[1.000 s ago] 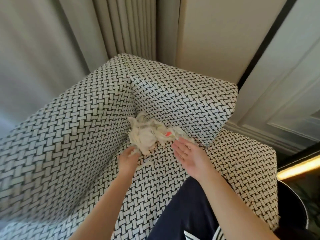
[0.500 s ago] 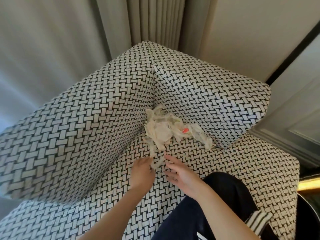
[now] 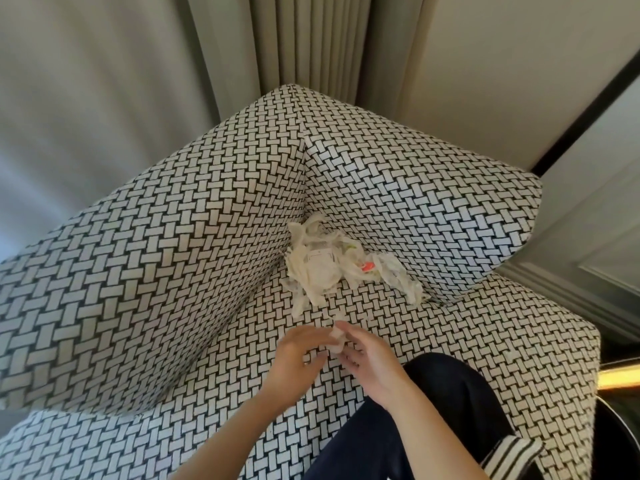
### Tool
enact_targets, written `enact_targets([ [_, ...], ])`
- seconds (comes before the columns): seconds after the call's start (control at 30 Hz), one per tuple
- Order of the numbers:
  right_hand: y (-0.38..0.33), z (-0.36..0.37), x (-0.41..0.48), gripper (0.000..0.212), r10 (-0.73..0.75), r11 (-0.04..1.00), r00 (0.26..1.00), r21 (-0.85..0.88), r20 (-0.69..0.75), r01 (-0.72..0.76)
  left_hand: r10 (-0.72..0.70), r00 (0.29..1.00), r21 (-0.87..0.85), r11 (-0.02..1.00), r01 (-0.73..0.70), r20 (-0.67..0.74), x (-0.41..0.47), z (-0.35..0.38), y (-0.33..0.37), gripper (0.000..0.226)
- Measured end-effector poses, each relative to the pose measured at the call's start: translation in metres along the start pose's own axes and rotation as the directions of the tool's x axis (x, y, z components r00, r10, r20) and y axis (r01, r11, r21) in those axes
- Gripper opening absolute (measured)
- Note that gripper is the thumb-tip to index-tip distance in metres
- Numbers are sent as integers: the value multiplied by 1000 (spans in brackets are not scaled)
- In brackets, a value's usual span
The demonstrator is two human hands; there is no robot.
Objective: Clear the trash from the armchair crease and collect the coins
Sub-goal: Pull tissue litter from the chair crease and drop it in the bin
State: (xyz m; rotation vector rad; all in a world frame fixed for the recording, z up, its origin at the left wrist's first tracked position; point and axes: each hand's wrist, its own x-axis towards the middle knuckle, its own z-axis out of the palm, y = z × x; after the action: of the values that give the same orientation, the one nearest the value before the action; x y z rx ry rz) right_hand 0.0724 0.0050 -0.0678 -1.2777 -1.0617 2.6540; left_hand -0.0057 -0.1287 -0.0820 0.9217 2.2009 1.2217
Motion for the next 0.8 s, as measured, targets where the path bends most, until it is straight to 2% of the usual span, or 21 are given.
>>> enact_targets([
  [0.1, -3, -2, 0, 31, -18, 990, 999, 143, -35, 23, -149, 977, -139, 982, 129, -150, 27, -13, 5, 32],
  [0.2, -5, -4, -1, 26, -33, 978, 998, 204, -57, 44, -308, 947, -174, 941, 289, -92, 57, -19, 8, 32],
  [0.27, -6, -4, -3, 25, -48, 975, 997, 215, -58, 59, -339, 941, -78, 938, 336, -22, 71, -16, 3, 35],
  [0.33, -6, -4, -6, 24, -58, 975, 997, 212, -58, 69, -377, 926, 112, 922, 371, 34, 75, -11, -4, 41],
  [0.4, -6, -3, -8, 23, -61, 975, 997, 212, -55, 71, -414, 910, 256, 881, 397, 14, 71, -6, -9, 45],
  [0.43, -6, -3, -9, 23, -62, 974, 997, 215, -52, 72, -410, 912, 277, 876, 395, -2, 66, -4, -11, 45],
  [0.53, -6, -3, -12, 26, -81, 977, 996, 196, -36, 86, -363, 932, 234, 905, 355, -9, 44, -1, -14, 42],
  [0.67, -6, -2, -16, 37, -109, 982, 994, 156, -20, 111, -363, 931, 57, 930, 364, -30, 11, -2, -11, 35],
  [0.8, -5, -3, -19, 33, -130, 985, 991, 117, -3, 130, -354, 925, -36, 935, 353, -134, -13, -3, -8, 28],
])
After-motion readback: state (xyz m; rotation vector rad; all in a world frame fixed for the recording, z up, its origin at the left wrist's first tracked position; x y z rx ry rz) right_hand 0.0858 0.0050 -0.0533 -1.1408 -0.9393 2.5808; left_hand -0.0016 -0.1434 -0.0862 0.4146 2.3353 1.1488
